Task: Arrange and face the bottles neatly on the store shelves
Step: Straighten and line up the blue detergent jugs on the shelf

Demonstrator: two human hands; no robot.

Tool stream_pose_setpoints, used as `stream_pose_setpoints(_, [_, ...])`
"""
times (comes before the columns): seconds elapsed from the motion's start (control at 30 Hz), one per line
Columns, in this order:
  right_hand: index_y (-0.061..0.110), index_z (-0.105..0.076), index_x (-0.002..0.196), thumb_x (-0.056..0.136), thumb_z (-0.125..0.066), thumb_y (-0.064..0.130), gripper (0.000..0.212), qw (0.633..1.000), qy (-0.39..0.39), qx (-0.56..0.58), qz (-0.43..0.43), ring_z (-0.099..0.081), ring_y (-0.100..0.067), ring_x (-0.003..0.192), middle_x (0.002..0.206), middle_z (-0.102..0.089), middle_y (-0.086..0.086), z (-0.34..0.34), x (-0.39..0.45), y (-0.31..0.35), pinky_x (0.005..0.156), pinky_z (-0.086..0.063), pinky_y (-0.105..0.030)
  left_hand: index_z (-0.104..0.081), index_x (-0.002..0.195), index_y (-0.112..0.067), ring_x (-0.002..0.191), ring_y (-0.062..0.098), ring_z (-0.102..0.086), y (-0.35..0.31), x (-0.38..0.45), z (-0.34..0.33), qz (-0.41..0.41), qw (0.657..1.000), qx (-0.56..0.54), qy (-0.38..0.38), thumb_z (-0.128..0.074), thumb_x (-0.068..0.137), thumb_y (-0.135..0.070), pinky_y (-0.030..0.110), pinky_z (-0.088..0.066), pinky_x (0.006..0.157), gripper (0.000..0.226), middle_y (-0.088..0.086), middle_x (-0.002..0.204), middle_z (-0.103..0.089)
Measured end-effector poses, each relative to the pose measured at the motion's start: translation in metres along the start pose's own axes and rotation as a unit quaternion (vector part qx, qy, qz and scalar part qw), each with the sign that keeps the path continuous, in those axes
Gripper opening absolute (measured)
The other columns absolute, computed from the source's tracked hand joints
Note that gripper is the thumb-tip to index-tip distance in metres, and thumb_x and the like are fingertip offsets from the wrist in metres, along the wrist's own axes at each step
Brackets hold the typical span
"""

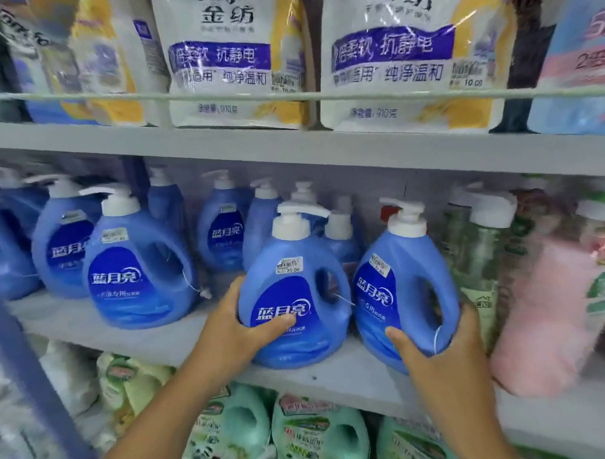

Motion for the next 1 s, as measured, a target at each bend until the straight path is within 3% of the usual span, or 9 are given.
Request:
stream_pose_setpoints(0.17, [0.025, -0.025, 0.154, 0.074, -0.088, 0.025, 0.102, 0.985, -0.058, -0.147, 0.063, -0.047, -0.036, 0.127, 0.136, -0.045, -0.011, 0.002, -0.001, 0.035, 0.092, -0.048, -0.043, -0.052, 0.130, -0.038, 0.100, -0.004, -0.069, -0.003, 0.014, -0.007, -0.052, 0.998, 0.027, 0.036, -0.089, 0.075, -0.031, 0.016, -0.056, 0.080, 0.067, -0.027, 0.112, -0.070])
stream_pose_setpoints(0.27, [0.015, -0.038, 0.147, 0.080, -0.083, 0.024, 0.081, 0.970, -0.107, -0.101, 0.194, -0.047, -0.030, 0.126, 0.136, -0.041, -0.009, 0.007, -0.015, 0.089, 0.104, -0.041, -0.030, -0.051, 0.136, -0.042, 0.108, -0.001, -0.065, -0.009, 0.012, -0.002, -0.082, 0.993, 0.074, 0.030, -0.085, 0.074, -0.048, 0.021, -0.056, 0.088, 0.070, -0.020, 0.120, -0.067])
stream_pose_setpoints(0.4, [0.025, -0.051, 0.138, 0.090, -0.072, 0.043, 0.056, 0.972, 0.037, -0.009, 0.231, -0.043, 0.003, 0.125, 0.131, -0.042, 0.018, -0.041, -0.010, 0.137, 0.104, -0.036, -0.012, -0.060, 0.127, -0.030, 0.103, -0.004, -0.060, -0.034, 0.002, 0.059, -0.128, 0.974, 0.154, -0.108, -0.070, 0.078, -0.058, 0.010, -0.047, 0.086, 0.058, -0.016, 0.117, -0.059])
stream_pose_setpoints(0.5, [0.032, -0.038, 0.140, 0.077, -0.085, 0.044, 0.079, 0.979, 0.116, 0.026, 0.167, -0.053, -0.010, 0.123, 0.137, -0.051, 0.011, -0.088, 0.008, 0.145, 0.098, -0.048, -0.027, -0.064, 0.119, -0.023, 0.107, 0.009, -0.058, -0.054, -0.010, 0.135, -0.165, 0.932, 0.198, -0.255, -0.072, 0.089, -0.038, 0.030, -0.050, 0.096, 0.034, -0.012, 0.113, -0.058])
stream_pose_setpoints(0.6, [0.037, -0.026, 0.139, 0.069, -0.089, 0.050, 0.095, 0.986, 0.124, 0.021, 0.109, -0.063, -0.018, 0.107, 0.133, -0.058, 0.008, -0.111, 0.017, 0.138, 0.075, -0.049, -0.028, -0.058, 0.124, -0.019, 0.119, 0.019, -0.053, -0.041, -0.007, 0.198, -0.132, 0.901, 0.257, -0.323, -0.079, 0.086, -0.035, 0.044, -0.046, 0.104, 0.046, -0.007, 0.123, -0.055])
stream_pose_setpoints(0.73, [0.038, -0.027, 0.148, 0.071, -0.089, 0.047, 0.099, 0.991, 0.104, -0.005, 0.086, -0.059, -0.026, 0.118, 0.140, -0.055, 0.000, -0.111, 0.014, 0.124, 0.083, -0.049, -0.036, -0.046, 0.143, -0.030, 0.121, 0.018, -0.060, 0.016, 0.021, 0.233, 0.033, 0.949, 0.182, -0.256, -0.081, 0.077, -0.056, 0.046, -0.052, 0.102, 0.078, -0.009, 0.133, -0.058])
stream_pose_setpoints(0.87, [0.024, -0.040, 0.146, 0.077, -0.087, 0.033, 0.084, 0.991, 0.015, -0.047, 0.126, -0.043, -0.029, 0.136, 0.149, -0.038, -0.004, -0.099, 0.002, 0.142, 0.108, -0.046, -0.048, -0.052, 0.128, -0.042, 0.099, 0.007, -0.069, 0.032, 0.042, 0.221, 0.032, 0.975, 0.138, -0.174, -0.084, 0.075, -0.052, 0.040, -0.061, 0.087, 0.063, -0.023, 0.110, -0.067])
stream_pose_setpoints(0.93, [0.012, -0.051, 0.138, 0.087, -0.079, 0.023, 0.060, 0.969, -0.098, -0.033, 0.222, -0.040, -0.028, 0.136, 0.148, -0.035, -0.013, -0.090, -0.034, 0.179, 0.115, -0.038, -0.037, -0.051, 0.126, -0.043, 0.096, 0.002, -0.069, 0.032, 0.052, 0.209, 0.002, 0.981, 0.143, -0.135, -0.086, 0.073, -0.053, 0.031, -0.060, 0.081, 0.064, -0.023, 0.109, -0.067])
stream_pose_setpoints(1.0, [0.008, -0.062, 0.128, 0.090, -0.070, 0.020, 0.041, 0.943, -0.113, -0.022, 0.312, -0.048, -0.021, 0.128, 0.136, -0.048, -0.010, -0.115, -0.067, 0.217, 0.112, -0.032, -0.021, -0.052, 0.125, -0.046, 0.094, -0.003, -0.069, 0.037, 0.064, 0.188, -0.019, 0.991, 0.120, -0.059, -0.087, 0.075, -0.048, 0.030, -0.061, 0.081, 0.061, -0.021, 0.111, -0.069])
Point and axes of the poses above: each hand's wrist, its own x-axis towards the middle knuckle, its own z-axis out of the back of the hand, y = z × x, the point moved 10 cm from there along x, towards the middle knuckle
